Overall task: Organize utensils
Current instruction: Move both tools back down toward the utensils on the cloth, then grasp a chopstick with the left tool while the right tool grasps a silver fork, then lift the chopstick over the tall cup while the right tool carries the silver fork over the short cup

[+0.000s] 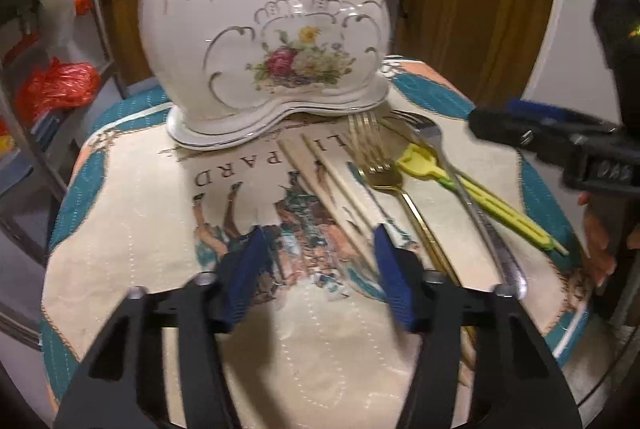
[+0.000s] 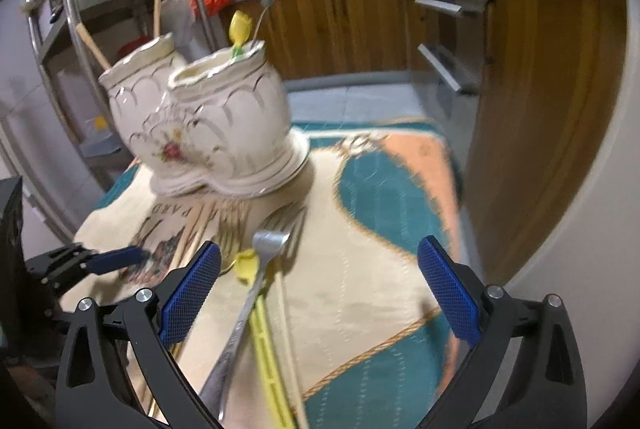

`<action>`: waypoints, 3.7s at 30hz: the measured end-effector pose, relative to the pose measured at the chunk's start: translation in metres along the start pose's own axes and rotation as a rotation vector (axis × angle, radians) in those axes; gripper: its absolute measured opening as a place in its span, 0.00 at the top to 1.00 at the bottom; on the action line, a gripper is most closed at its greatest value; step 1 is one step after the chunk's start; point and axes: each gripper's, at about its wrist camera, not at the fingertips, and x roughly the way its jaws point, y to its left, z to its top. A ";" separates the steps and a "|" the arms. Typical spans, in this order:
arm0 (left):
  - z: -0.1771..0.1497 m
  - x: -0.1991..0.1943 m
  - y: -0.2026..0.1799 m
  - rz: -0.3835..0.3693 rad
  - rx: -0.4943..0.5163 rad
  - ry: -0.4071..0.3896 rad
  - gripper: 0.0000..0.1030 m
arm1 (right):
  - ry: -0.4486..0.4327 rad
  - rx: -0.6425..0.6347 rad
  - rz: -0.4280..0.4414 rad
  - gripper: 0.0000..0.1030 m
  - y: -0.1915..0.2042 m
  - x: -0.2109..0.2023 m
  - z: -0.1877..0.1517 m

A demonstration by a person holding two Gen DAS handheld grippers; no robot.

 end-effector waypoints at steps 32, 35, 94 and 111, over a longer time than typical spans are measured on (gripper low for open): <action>0.012 0.005 0.010 0.025 0.065 0.043 0.94 | 0.059 -0.013 0.168 0.81 0.017 0.007 0.007; 0.011 -0.004 0.012 0.034 0.071 0.019 0.94 | 0.026 -0.013 0.194 0.82 0.017 -0.005 0.007; 0.158 -0.059 0.031 0.149 0.047 -0.946 0.94 | -0.580 -0.149 0.078 0.97 0.041 -0.037 0.121; 0.115 -0.053 0.041 0.115 0.027 -0.788 0.94 | -0.459 -0.204 0.072 0.97 0.048 -0.019 0.106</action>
